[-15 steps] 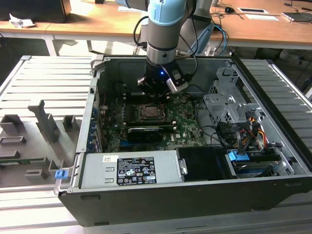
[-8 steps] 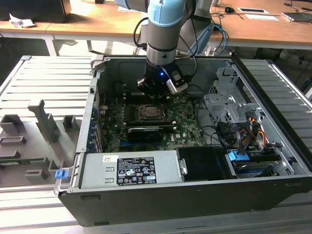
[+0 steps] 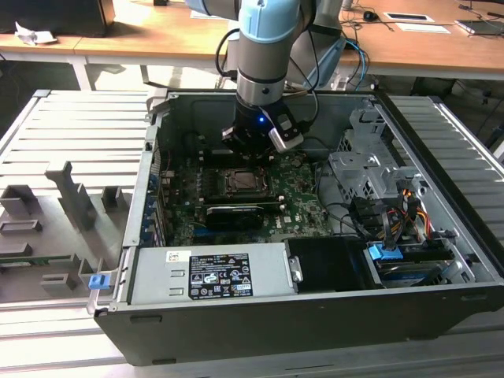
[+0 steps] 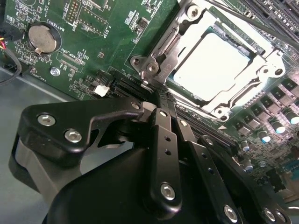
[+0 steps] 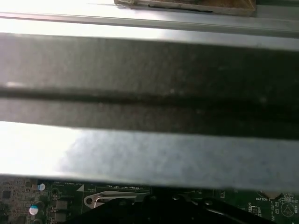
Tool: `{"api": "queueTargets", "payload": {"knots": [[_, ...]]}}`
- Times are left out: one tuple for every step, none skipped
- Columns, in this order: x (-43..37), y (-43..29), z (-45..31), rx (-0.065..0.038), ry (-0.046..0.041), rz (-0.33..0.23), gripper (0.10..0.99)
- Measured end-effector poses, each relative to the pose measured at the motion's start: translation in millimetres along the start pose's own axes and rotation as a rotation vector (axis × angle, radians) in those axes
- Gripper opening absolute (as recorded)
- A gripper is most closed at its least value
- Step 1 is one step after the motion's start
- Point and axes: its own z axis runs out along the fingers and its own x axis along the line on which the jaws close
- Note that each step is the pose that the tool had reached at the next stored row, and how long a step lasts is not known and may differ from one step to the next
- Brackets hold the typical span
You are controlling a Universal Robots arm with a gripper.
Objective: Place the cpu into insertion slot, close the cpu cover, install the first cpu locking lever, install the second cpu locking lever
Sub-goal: 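Install the first cpu locking lever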
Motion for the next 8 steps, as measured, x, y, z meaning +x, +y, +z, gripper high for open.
{"api": "queueTargets", "payload": {"knots": [[0.1, 0.0, 0.1, 0.003, 0.0002, 0.0, 0.106], [0.0, -0.1, 0.2, 0.006, 0.0004, 0.0, 0.106], [0.0, -0.1, 0.4, 0.009, 0.0006, 0.0, 0.106], [0.0, -0.1, 0.5, 0.011, 0.0007, 0.0, 0.106], [0.0, -0.1, 0.6, 0.013, 0.0008, 0.0, 0.106], [0.0, -0.1, 0.6, 0.015, 0.001, 0.0, 0.106], [0.0, -0.1, 0.6, 0.018, 0.0012, 0.0, 0.106], [0.0, -0.2, 0.6, 0.018, 0.0013, 0.0, 0.106]]}}
